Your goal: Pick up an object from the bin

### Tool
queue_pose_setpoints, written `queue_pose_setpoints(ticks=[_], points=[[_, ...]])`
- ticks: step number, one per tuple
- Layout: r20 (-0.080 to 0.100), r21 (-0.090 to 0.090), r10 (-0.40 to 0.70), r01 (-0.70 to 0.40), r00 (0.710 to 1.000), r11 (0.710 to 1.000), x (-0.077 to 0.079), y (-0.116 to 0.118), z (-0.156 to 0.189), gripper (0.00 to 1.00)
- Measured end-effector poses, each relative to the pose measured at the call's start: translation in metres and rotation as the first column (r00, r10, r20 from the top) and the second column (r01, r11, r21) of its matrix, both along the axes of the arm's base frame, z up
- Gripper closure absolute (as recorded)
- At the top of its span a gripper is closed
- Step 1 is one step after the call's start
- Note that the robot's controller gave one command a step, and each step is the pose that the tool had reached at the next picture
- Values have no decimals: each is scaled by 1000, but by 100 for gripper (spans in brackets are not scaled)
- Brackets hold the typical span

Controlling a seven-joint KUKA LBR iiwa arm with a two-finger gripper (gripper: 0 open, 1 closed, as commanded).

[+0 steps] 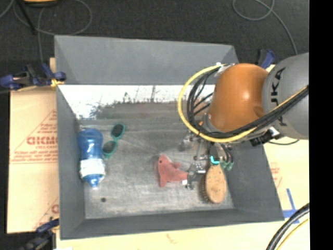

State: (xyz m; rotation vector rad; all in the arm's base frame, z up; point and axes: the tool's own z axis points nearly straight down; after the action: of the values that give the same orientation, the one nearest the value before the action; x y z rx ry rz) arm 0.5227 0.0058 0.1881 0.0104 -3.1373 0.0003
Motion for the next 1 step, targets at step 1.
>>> queue_pose_setpoints(ticks=[1], points=[[7, 0, 0, 0, 1000, 1000, 2, 0, 4, 0]])
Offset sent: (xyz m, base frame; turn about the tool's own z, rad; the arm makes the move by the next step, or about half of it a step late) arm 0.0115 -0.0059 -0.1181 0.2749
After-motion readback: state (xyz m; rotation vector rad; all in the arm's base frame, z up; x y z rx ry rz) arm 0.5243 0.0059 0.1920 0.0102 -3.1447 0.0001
